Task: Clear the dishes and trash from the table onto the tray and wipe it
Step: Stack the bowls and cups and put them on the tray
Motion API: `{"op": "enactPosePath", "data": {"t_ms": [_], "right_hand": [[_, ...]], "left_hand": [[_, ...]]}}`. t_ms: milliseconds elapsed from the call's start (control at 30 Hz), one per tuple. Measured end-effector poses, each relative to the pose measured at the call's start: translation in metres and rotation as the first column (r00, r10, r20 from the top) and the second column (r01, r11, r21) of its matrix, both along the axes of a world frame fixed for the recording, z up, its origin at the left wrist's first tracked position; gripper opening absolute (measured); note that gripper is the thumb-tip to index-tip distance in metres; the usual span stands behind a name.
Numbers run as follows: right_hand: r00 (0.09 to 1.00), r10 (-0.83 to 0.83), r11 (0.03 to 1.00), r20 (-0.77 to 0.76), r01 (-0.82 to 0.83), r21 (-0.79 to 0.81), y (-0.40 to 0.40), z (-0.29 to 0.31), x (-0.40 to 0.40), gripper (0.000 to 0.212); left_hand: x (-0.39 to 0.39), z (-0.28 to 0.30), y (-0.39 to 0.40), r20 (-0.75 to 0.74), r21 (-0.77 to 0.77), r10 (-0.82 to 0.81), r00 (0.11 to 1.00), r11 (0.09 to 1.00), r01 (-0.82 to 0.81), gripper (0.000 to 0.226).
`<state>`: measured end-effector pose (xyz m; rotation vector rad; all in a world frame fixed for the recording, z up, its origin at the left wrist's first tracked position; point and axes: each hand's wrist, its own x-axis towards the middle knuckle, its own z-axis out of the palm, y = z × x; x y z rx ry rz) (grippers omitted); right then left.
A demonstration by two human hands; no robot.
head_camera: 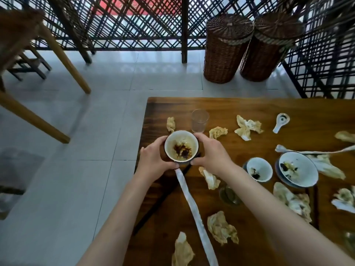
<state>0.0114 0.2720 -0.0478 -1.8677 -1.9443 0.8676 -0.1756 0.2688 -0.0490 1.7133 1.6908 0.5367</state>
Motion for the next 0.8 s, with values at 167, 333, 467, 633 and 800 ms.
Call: {"op": "enactPosePath", "data": {"t_ms": [167, 333, 467, 633, 800], "right_hand": [[0.999, -0.032, 0.998, -0.042, 0.035, 0.06, -0.012, 0.039, 0.034, 0.08], [0.995, -0.102, 0.992, -0.02, 0.103, 0.074, -0.038, 0.066, 0.089, 0.082], [0.989, -0.146, 0.986, 0.0, 0.146, 0.076, -0.065, 0.074, 0.149, 0.083], [0.988, -0.157, 0.987, 0.005, 0.156, 0.039, -0.082, 0.068, 0.219, 0.079], [0.994, -0.113, 0.993, -0.012, 0.113, -0.022, -0.086, 0.043, 0.266, 0.071]], "left_hand": [[0.028, 0.034, -0.001, 0.038, 0.057, -0.065, 0.997, 0.996, 0.062, 0.087], [0.084, 0.059, -0.013, 0.059, 0.067, -0.153, 0.987, 0.987, 0.149, 0.087], [0.144, 0.066, -0.031, 0.041, 0.083, -0.207, 0.977, 0.976, 0.203, 0.086], [0.215, 0.055, -0.044, -0.042, 0.07, -0.218, 0.975, 0.973, 0.22, 0.088], [0.263, 0.034, -0.052, -0.182, 0.041, -0.203, 0.962, 0.976, 0.213, 0.086]]}}
